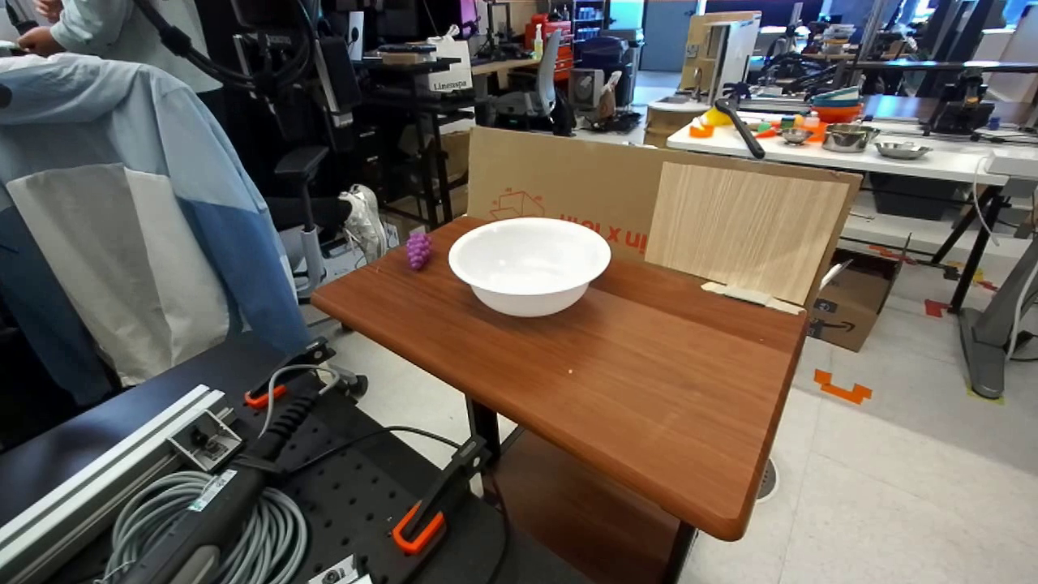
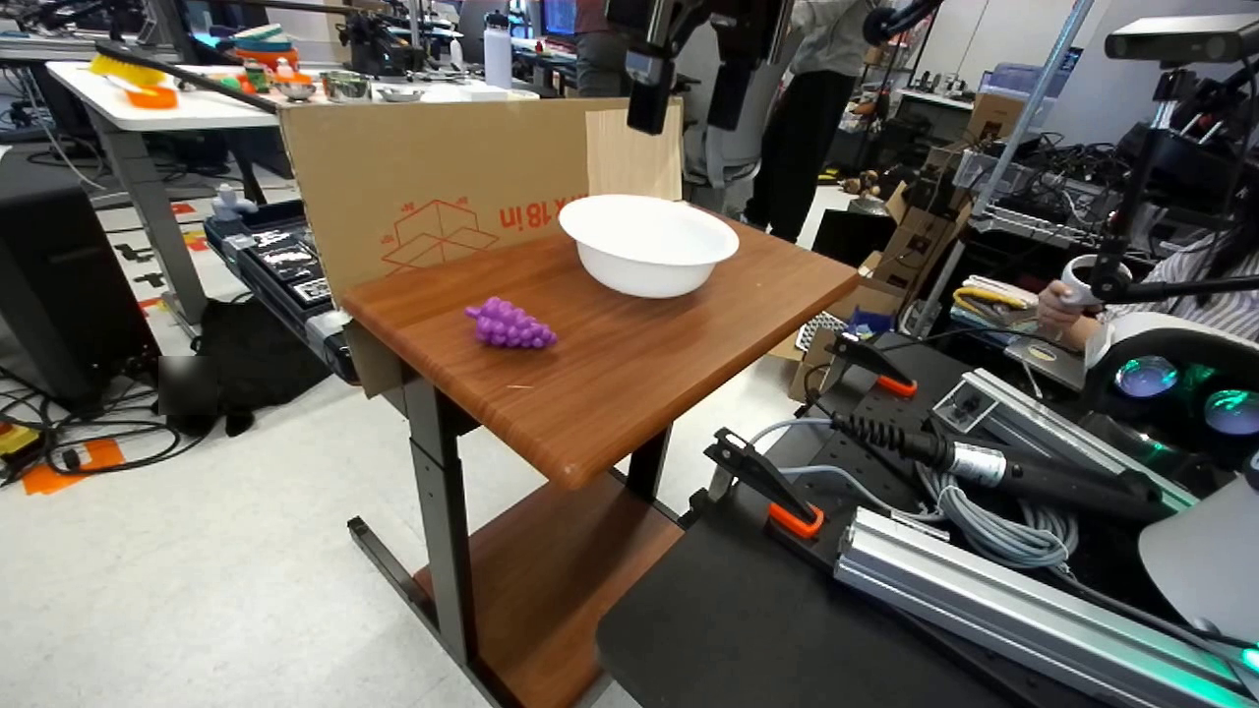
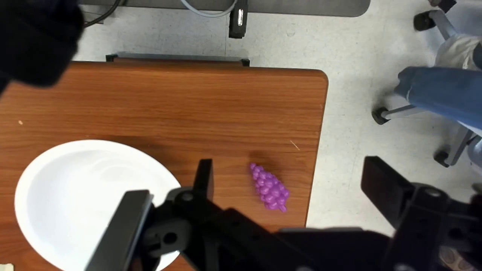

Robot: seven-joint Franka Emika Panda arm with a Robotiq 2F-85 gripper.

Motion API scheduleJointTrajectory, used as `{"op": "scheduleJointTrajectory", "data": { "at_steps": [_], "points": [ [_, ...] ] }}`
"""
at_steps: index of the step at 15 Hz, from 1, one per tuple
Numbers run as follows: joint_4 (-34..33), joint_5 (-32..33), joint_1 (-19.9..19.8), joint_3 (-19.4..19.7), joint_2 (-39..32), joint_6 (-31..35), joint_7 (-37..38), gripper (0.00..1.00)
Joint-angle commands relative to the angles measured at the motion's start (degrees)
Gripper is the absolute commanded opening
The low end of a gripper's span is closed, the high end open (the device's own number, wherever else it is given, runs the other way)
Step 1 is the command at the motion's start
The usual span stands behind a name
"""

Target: Pick up the purple toy from the table and put it in the white dish.

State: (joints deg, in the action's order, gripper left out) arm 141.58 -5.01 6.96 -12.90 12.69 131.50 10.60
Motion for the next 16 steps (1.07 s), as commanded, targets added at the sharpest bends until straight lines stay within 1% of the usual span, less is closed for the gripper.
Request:
{"op": "scheduleJointTrajectory", "data": {
  "at_steps": [1, 3, 5, 8, 11, 12, 13, 14, 16],
  "points": [
    [-1.22, 2.85, 0.94, 1.25, -0.92, -5.17, -5.18, 1.00],
    [-3.18, 4.41, 0.68, 1.94, -3.02, -9.09, -9.11, 1.00],
    [-5.56, 5.29, 0.71, 2.77, -5.41, -12.26, -14.90, 1.00],
    [-11.95, 7.75, 0.52, 3.33, -11.19, -16.55, -21.96, 1.00],
    [-20.78, 10.44, 0.57, 3.41, -18.89, -21.83, -27.78, 1.00],
    [-23.90, 12.27, 0.73, 3.17, -21.62, -24.67, -27.82, 1.00],
    [-25.96, 13.84, 0.94, 3.13, -24.09, -24.16, -25.01, 1.00],
    [-27.87, 14.32, 1.03, 3.27, -26.14, -23.55, -23.85, 1.00],
    [-31.28, 15.58, 1.26, 3.75, -30.75, -20.32, -20.54, 1.00]
  ]
}}
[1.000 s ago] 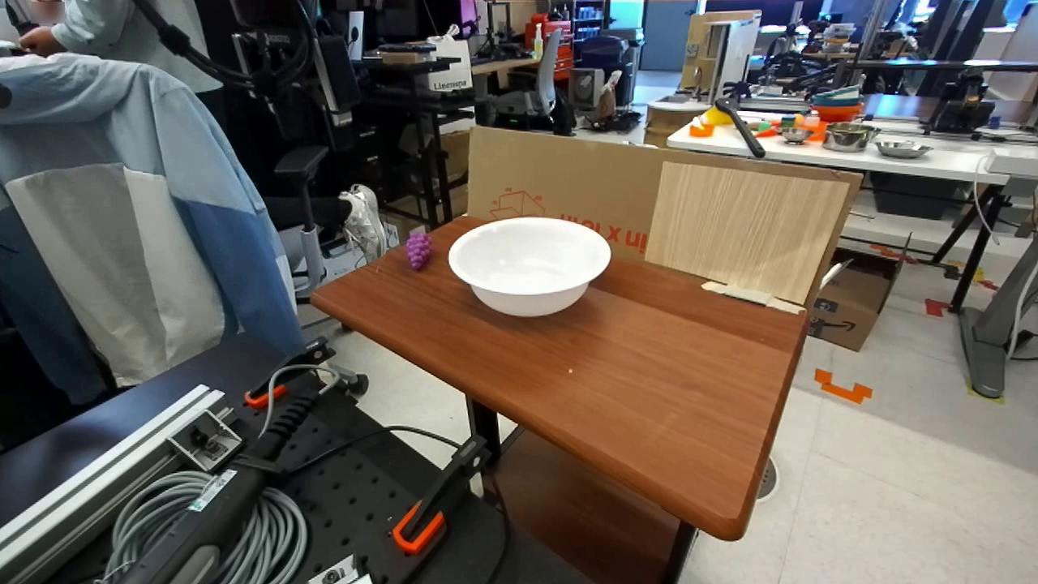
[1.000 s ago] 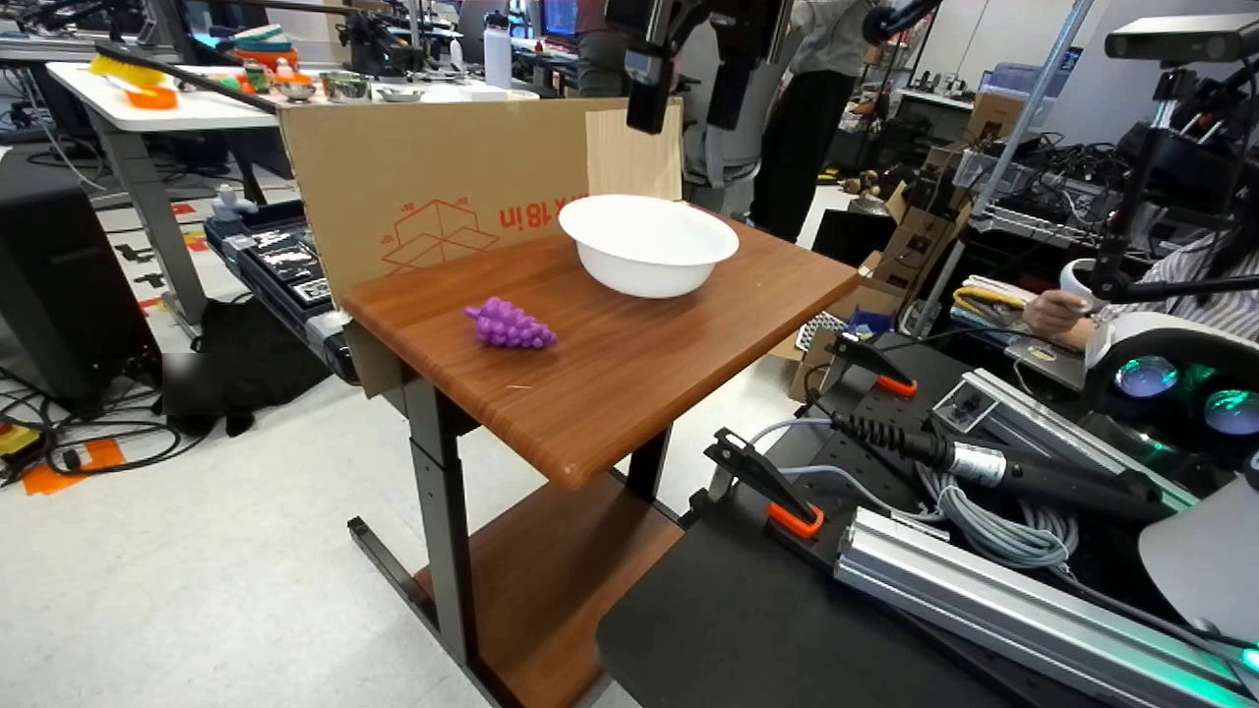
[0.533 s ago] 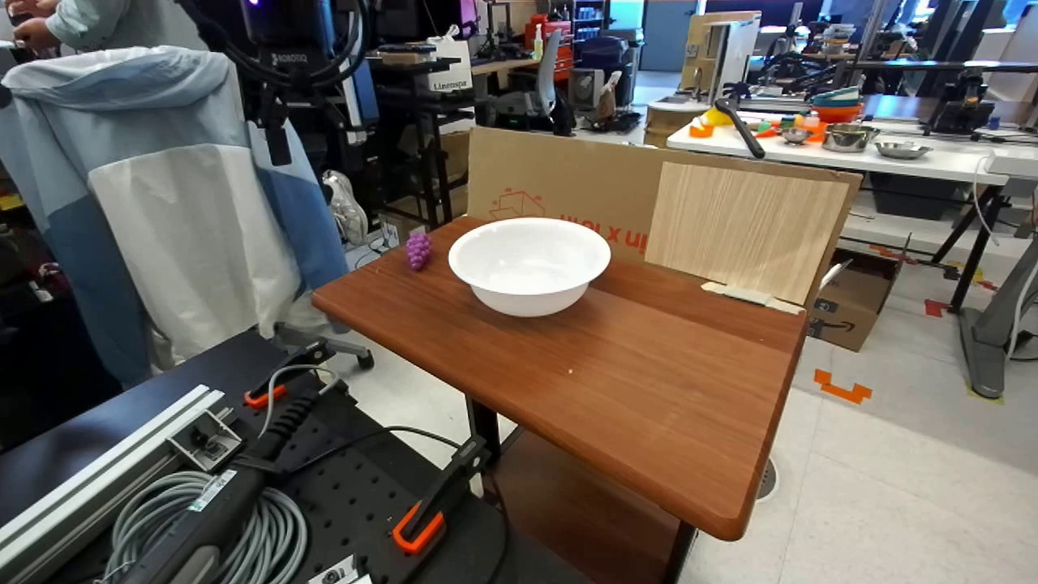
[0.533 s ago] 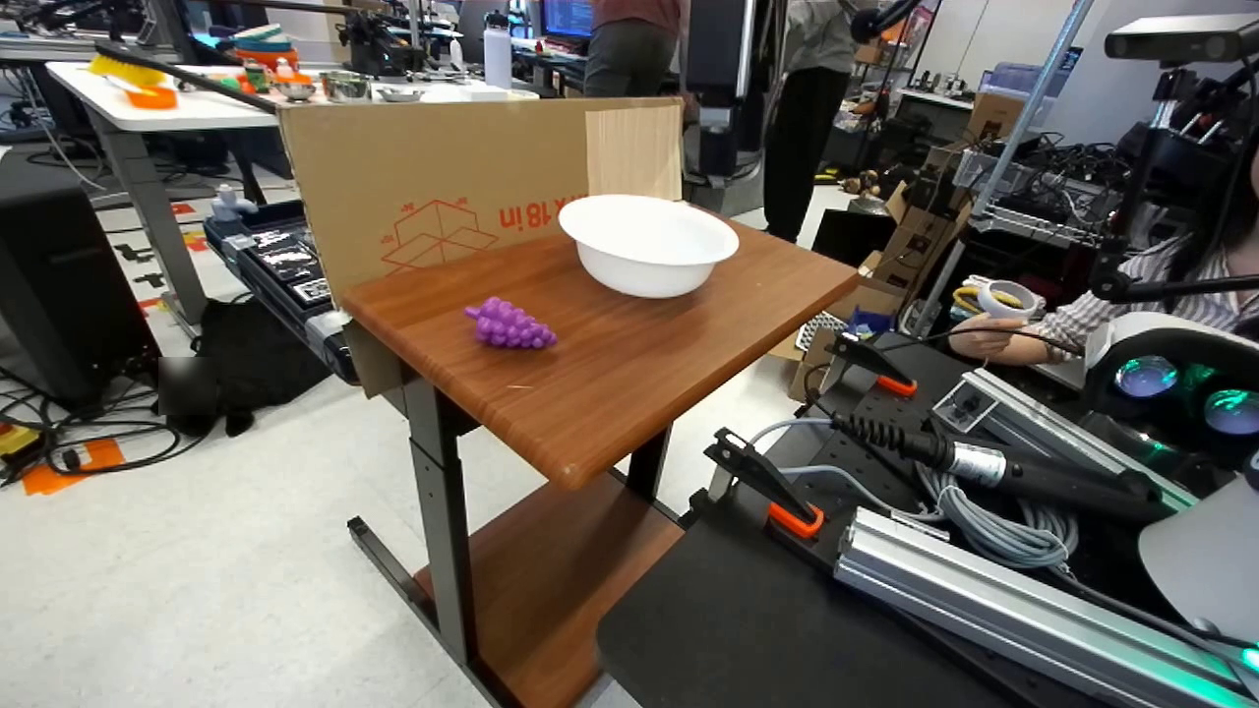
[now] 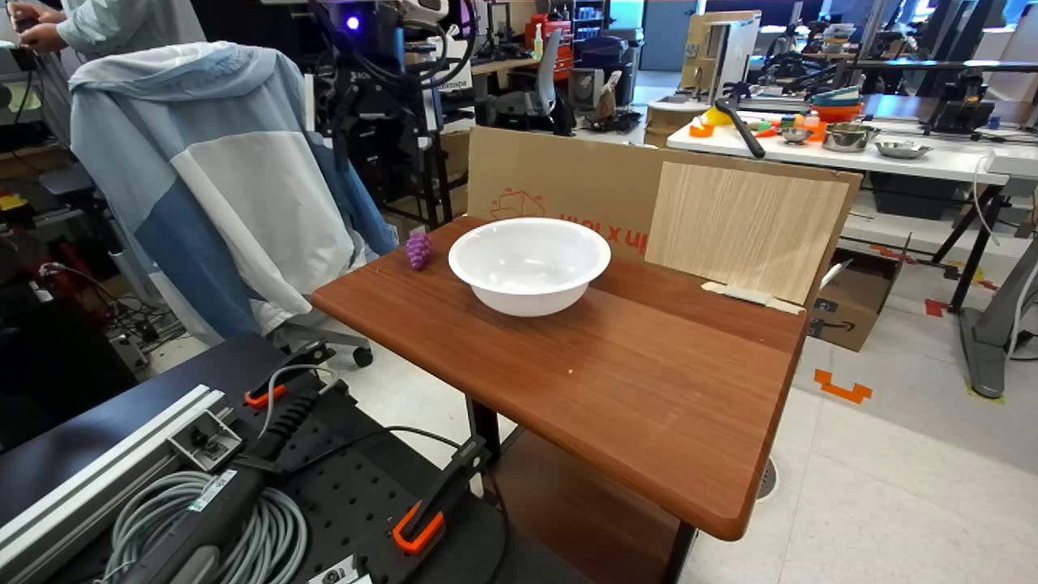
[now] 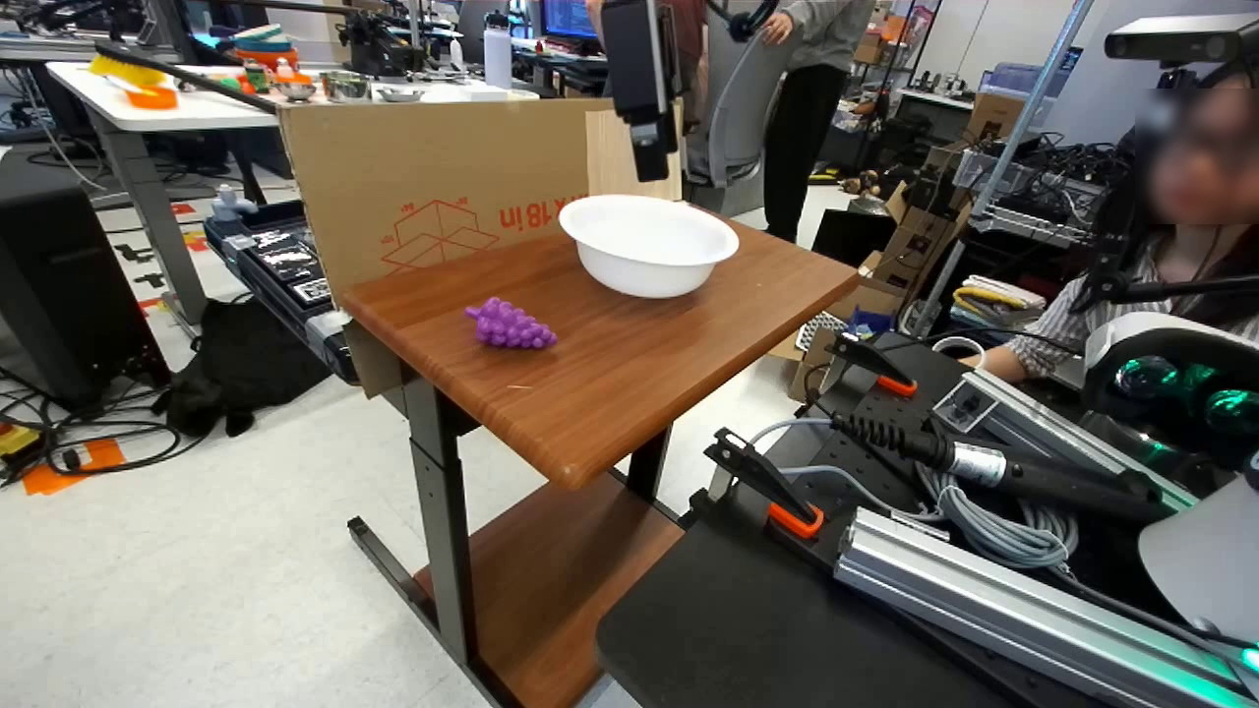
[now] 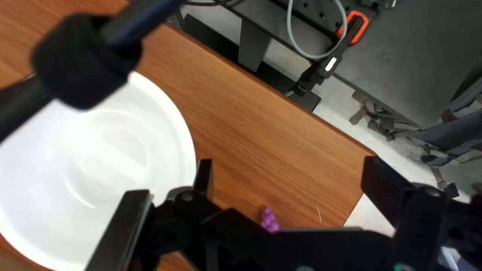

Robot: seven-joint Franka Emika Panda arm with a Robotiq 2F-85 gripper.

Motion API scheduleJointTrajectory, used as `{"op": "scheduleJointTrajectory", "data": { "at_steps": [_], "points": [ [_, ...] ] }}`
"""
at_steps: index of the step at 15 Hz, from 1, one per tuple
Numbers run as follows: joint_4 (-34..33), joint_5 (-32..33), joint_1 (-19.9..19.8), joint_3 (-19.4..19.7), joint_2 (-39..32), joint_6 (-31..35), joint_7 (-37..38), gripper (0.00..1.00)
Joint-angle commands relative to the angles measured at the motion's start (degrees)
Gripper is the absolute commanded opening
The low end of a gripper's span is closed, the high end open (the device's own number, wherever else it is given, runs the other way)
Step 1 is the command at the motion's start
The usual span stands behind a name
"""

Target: Pick up the purple toy from the table and put it in the white dish.

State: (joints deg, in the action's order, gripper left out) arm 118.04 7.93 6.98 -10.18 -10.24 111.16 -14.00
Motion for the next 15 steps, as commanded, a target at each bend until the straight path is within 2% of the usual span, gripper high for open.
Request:
{"op": "scheduleJointTrajectory", "data": {
  "at_steps": [1, 6, 11, 15],
  "points": [
    [-9.51, 2.55, 1.32, 1.19, -9.81, 0.43, 5.35, 1.00],
    [-16.09, 1.23, 1.86, 2.22, -18.61, 3.70, 11.58, 1.00],
    [-22.92, 6.09, 5.56, 6.14, -27.06, 9.10, 20.43, 1.00],
    [-27.78, 10.71, 9.54, 8.22, -31.14, 9.34, 24.96, 1.00]
  ]
}}
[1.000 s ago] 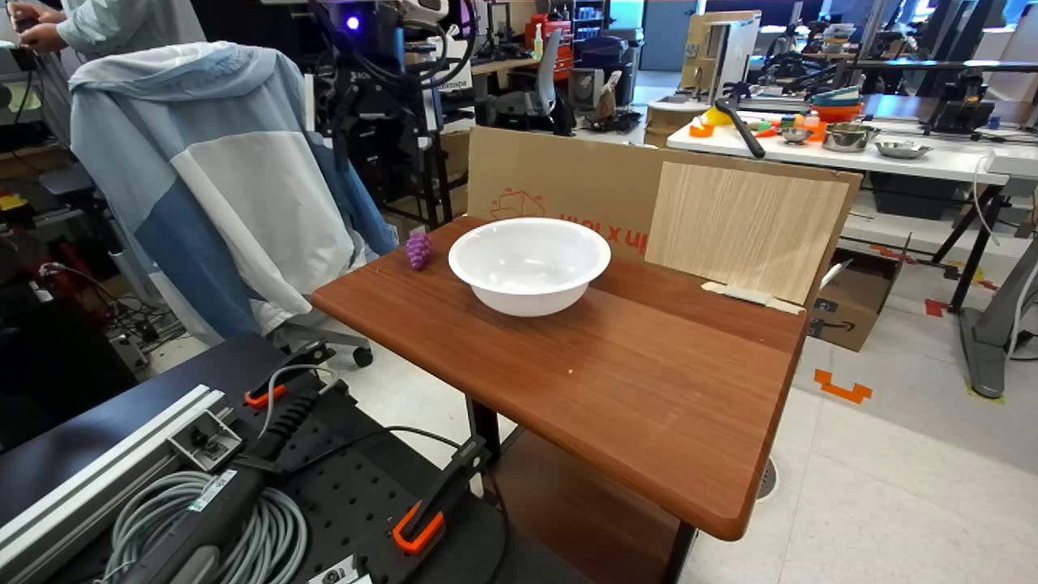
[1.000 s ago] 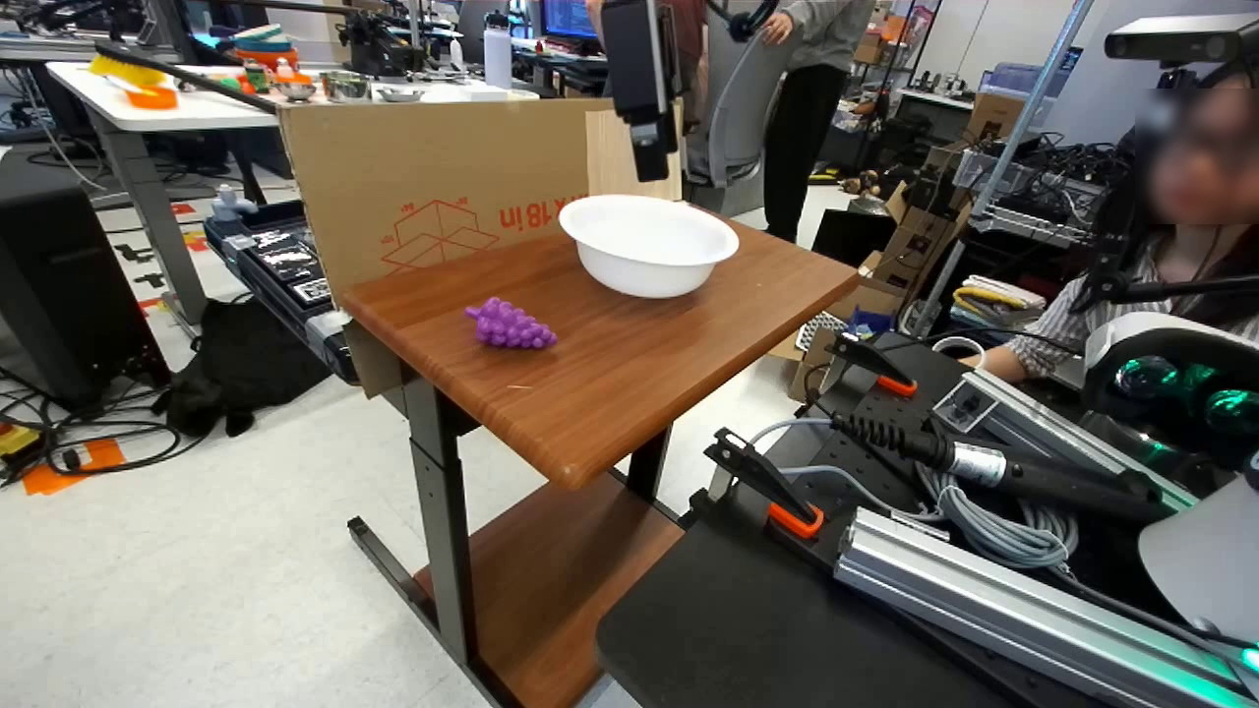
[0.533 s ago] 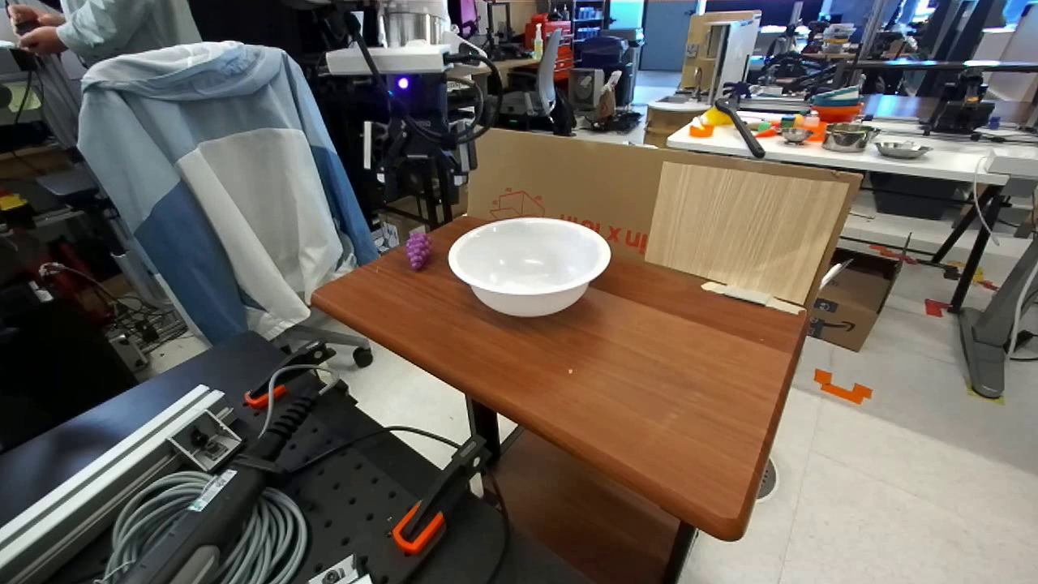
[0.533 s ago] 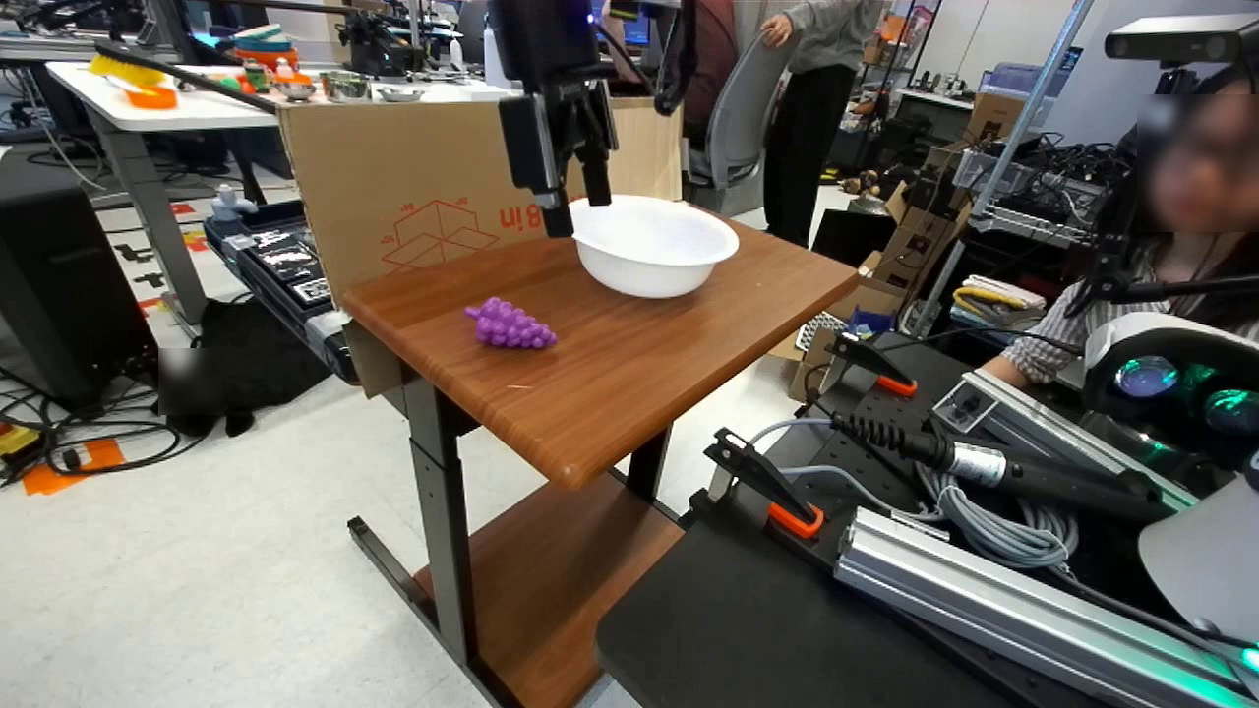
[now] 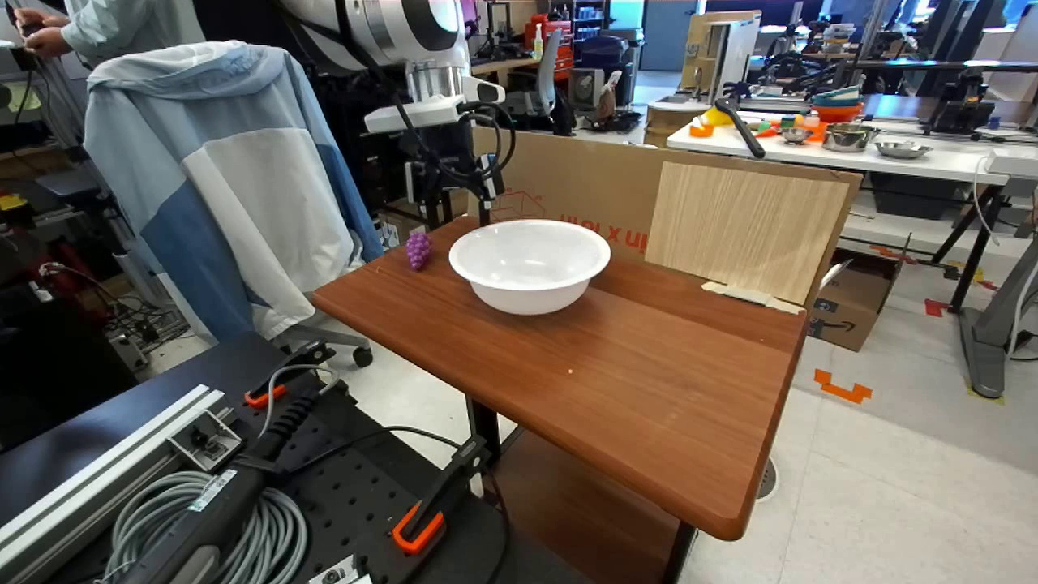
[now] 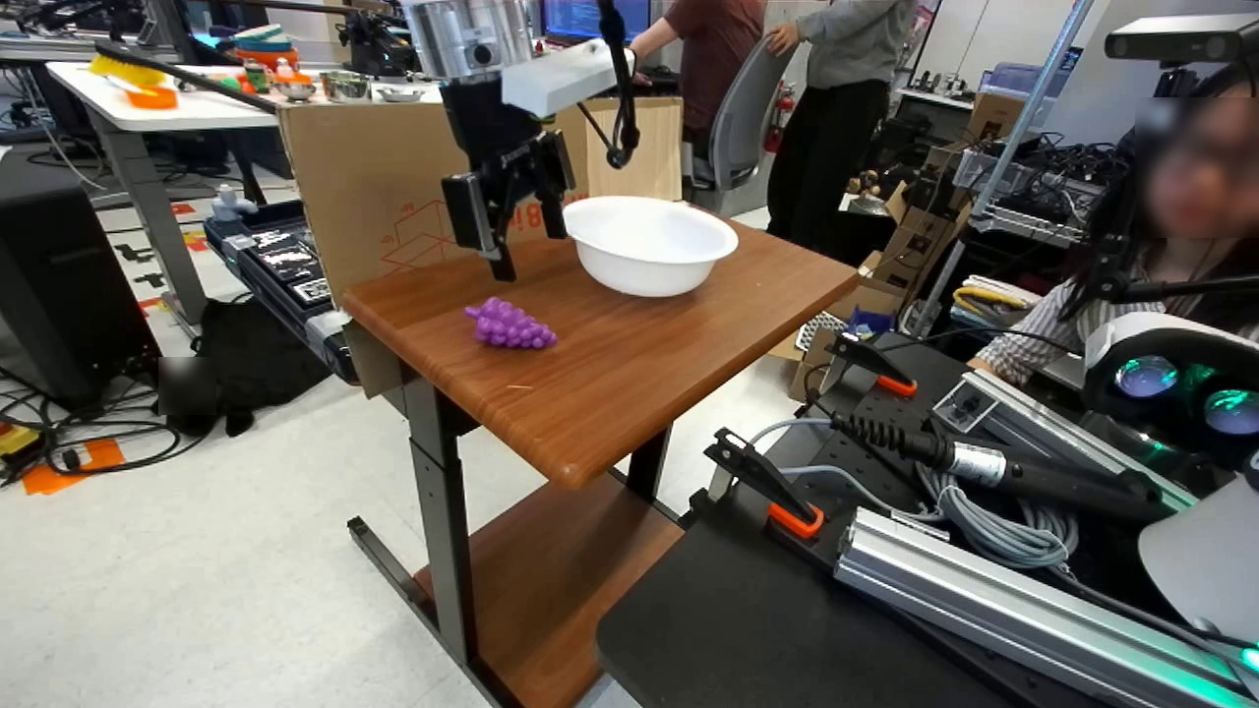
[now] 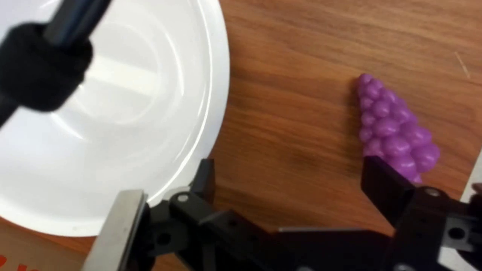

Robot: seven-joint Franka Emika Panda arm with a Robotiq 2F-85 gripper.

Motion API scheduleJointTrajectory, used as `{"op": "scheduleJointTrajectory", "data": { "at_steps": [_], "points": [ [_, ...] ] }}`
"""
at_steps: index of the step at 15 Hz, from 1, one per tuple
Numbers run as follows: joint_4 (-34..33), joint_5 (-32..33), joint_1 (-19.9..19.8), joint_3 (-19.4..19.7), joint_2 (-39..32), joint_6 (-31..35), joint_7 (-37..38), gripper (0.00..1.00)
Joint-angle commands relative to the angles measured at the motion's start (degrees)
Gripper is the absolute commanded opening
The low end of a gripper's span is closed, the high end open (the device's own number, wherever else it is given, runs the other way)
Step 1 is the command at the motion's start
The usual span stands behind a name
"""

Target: Pick up the purple toy from the table and put it in the white dish.

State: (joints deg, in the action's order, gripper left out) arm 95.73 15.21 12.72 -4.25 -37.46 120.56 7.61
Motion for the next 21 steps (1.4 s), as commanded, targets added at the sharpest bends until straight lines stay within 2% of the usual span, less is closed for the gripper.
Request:
{"op": "scheduleJointTrajectory", "data": {
  "at_steps": [1, 8, 12, 21],
  "points": [
    [-6.55, 4.16, 4.65, 2.38, -4.52, -0.34, 3.89, 1.00],
    [-9.53, 4.42, 8.10, 1.79, -4.08, -0.16, 6.35, 1.00],
    [-8.22, 2.01, 7.45, 0.61, -2.41, 0.29, 6.40, 1.00],
    [-0.12, -5.71, 5.76, -3.74, 0.04, 1.59, 1.48, 1.00]
  ]
}}
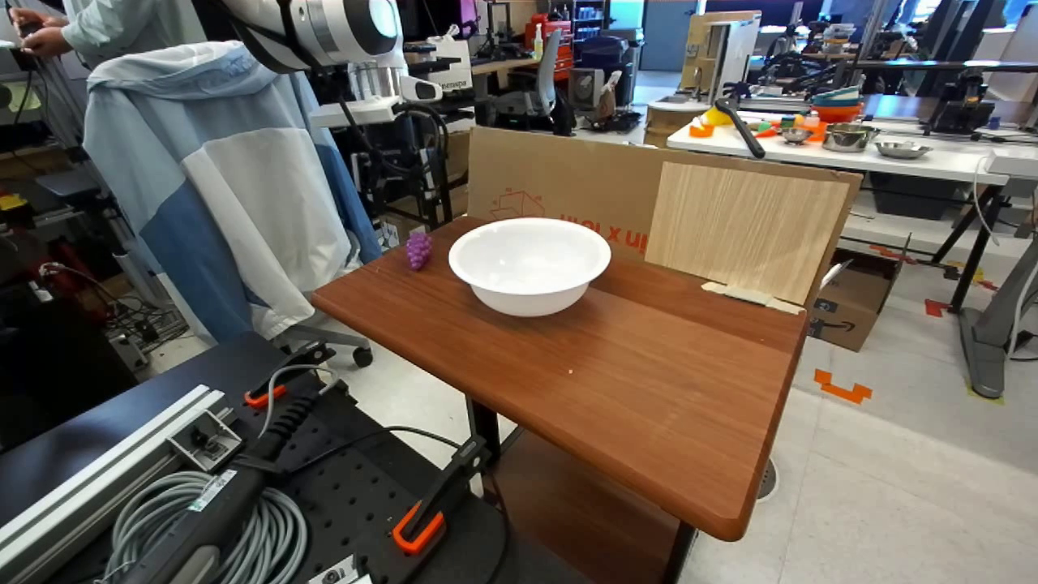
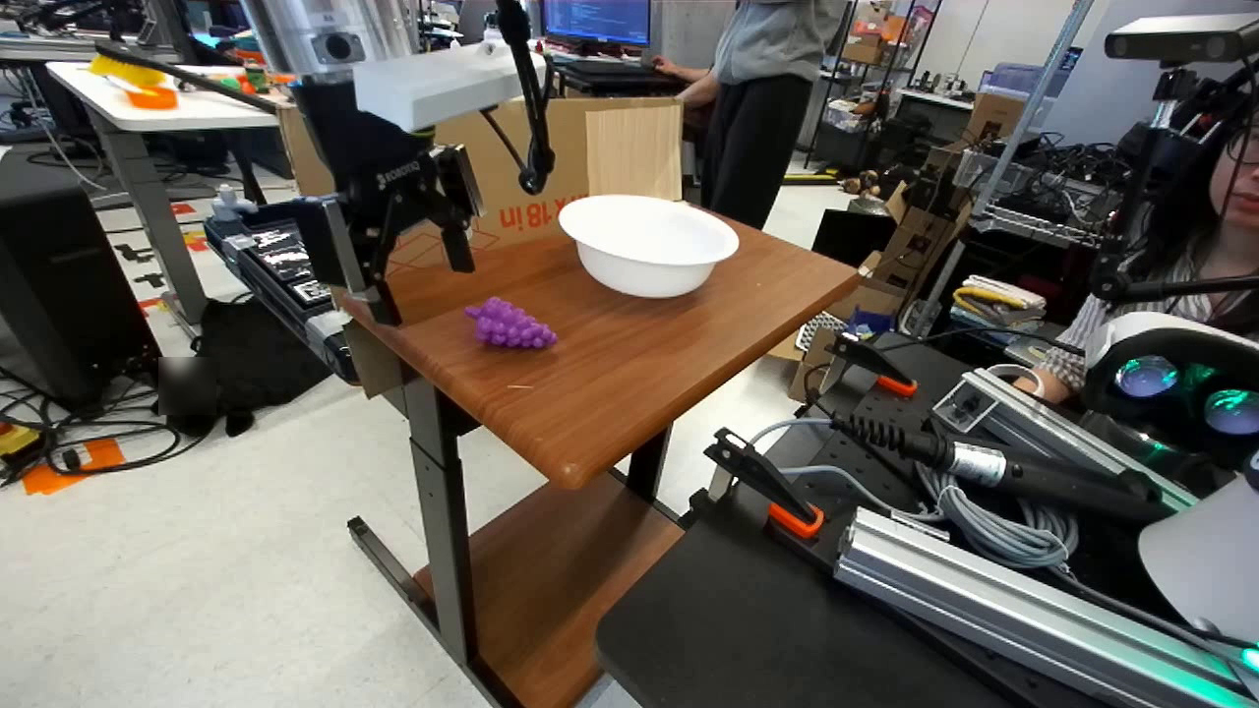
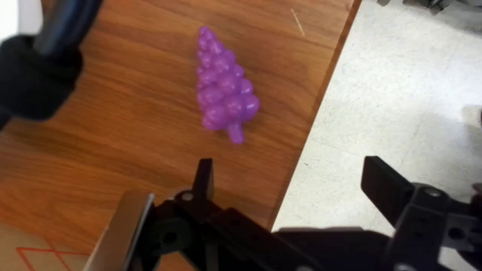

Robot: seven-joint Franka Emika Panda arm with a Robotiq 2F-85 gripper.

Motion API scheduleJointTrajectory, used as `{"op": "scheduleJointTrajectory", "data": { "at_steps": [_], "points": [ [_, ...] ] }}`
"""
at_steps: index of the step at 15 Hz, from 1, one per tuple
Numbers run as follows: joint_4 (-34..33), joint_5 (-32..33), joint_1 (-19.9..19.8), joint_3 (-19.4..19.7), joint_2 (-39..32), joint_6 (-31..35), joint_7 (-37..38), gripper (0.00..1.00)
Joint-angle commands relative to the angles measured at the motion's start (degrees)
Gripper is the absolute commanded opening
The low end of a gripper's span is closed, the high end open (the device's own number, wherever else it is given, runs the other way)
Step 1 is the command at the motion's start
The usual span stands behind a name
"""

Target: Pick up the purple toy from the table and put it in the white dish.

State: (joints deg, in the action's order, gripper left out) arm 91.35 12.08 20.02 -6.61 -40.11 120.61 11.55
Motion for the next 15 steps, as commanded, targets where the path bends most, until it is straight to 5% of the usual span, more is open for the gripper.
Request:
{"op": "scheduleJointTrajectory", "data": {
  "at_steps": [1, 14, 15],
  "points": [
    [4.94, -3.24, -1.95, -1.36, 2.76, 1.56, -2.93, 1.00],
    [11.51, -6.35, -7.44, -0.35, 3.68, 1.14, -3.62, 1.00],
    [12.18, -6.73, -7.66, -0.33, 3.86, 1.35, -3.68, 0.75]
  ]
}}
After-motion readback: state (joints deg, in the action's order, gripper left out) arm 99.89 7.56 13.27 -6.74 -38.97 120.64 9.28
